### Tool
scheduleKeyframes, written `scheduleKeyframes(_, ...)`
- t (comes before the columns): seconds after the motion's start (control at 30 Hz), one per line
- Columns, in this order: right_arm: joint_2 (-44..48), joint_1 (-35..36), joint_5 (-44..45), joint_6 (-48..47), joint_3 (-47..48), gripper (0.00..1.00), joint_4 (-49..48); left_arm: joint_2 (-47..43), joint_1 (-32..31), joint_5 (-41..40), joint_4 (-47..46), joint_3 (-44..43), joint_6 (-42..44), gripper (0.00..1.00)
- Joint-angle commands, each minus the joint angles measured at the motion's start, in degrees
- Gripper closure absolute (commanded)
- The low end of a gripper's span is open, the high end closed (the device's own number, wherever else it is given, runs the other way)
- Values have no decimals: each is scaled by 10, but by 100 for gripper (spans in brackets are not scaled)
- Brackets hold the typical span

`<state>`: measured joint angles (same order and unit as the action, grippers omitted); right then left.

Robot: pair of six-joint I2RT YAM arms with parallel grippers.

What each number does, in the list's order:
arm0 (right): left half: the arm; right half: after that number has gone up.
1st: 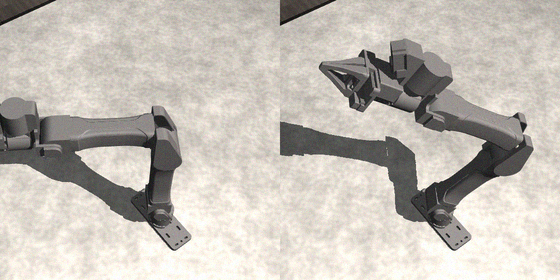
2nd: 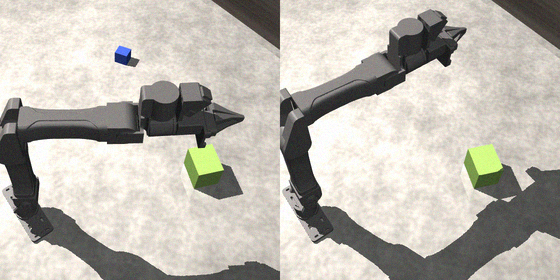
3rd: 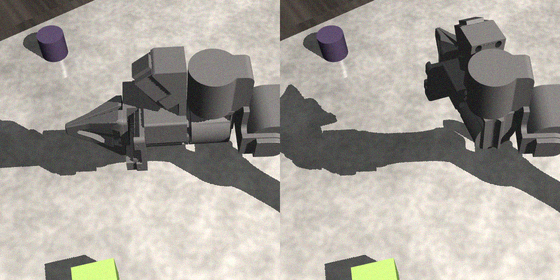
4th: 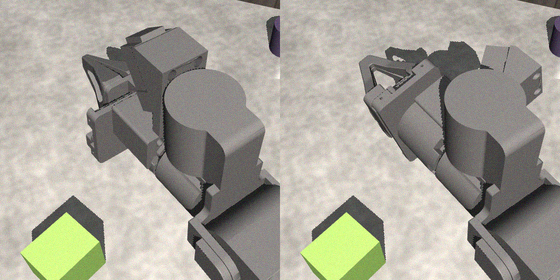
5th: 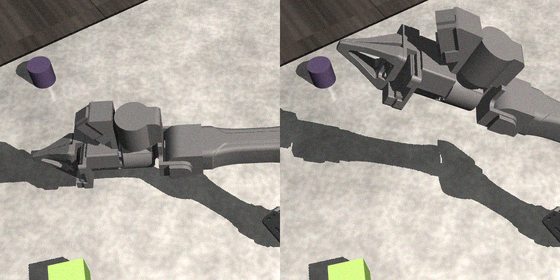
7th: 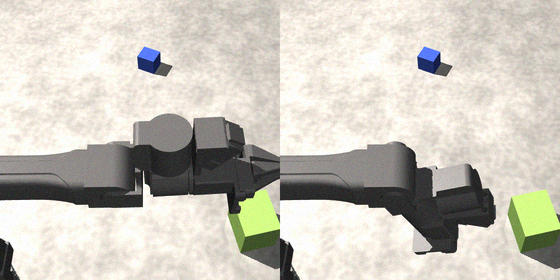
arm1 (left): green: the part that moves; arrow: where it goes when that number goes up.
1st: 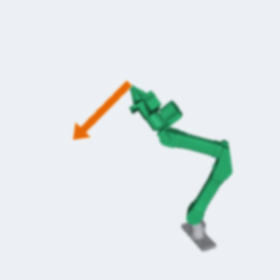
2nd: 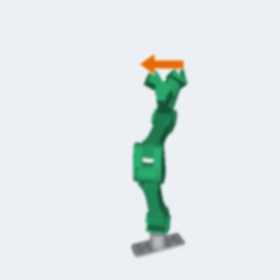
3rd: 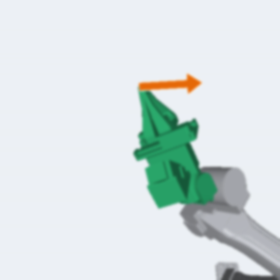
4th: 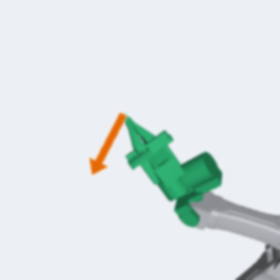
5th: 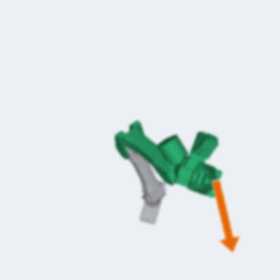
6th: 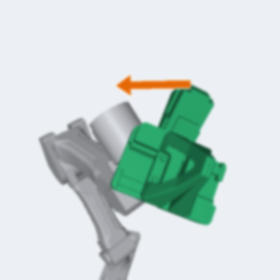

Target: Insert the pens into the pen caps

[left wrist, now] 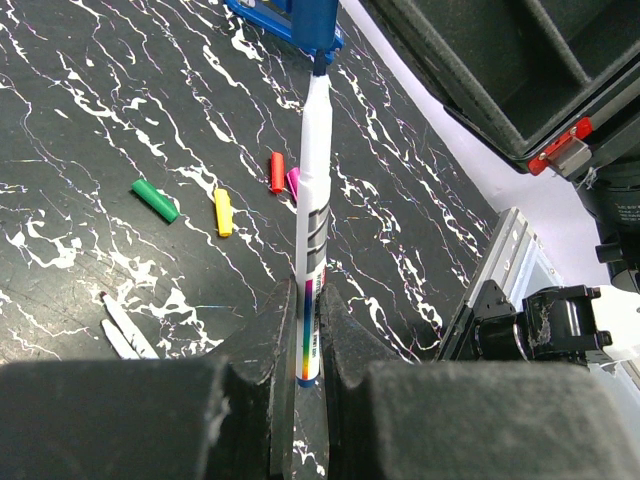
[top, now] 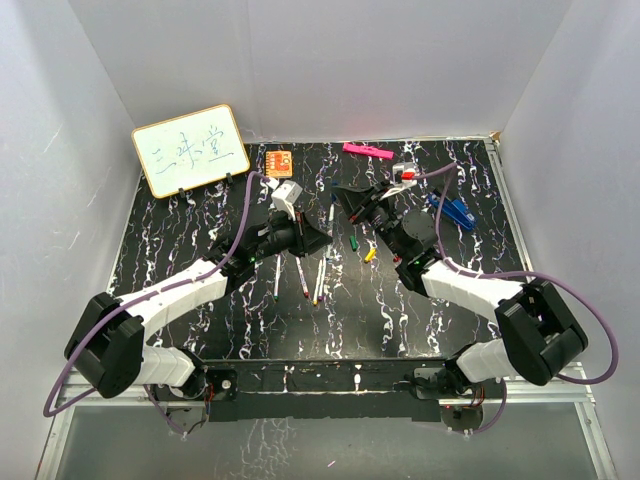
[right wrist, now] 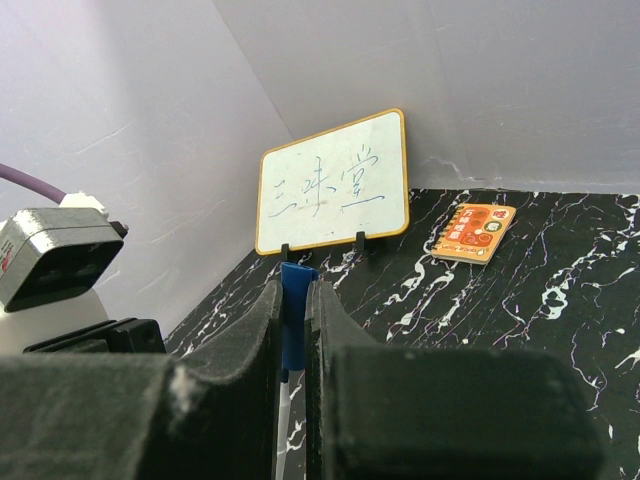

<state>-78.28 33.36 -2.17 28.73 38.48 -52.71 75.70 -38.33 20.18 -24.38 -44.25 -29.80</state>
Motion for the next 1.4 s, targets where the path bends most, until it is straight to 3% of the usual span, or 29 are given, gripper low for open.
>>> scheduleKeyframes(0.0, -3, -1, -7, 11, 2, 100, -43, -1, -4, 1, -18, -23, 6, 100)
scheduleKeyframes(0.93, -17, 0, -44, 37, -14, 100, -25, -11, -3, -35, -40, -24, 10, 100)
scheduleKeyframes(1.37, -46, 7, -98, 18, -24, 100, 6, -27, -3, -87, -130, -10, -36, 100)
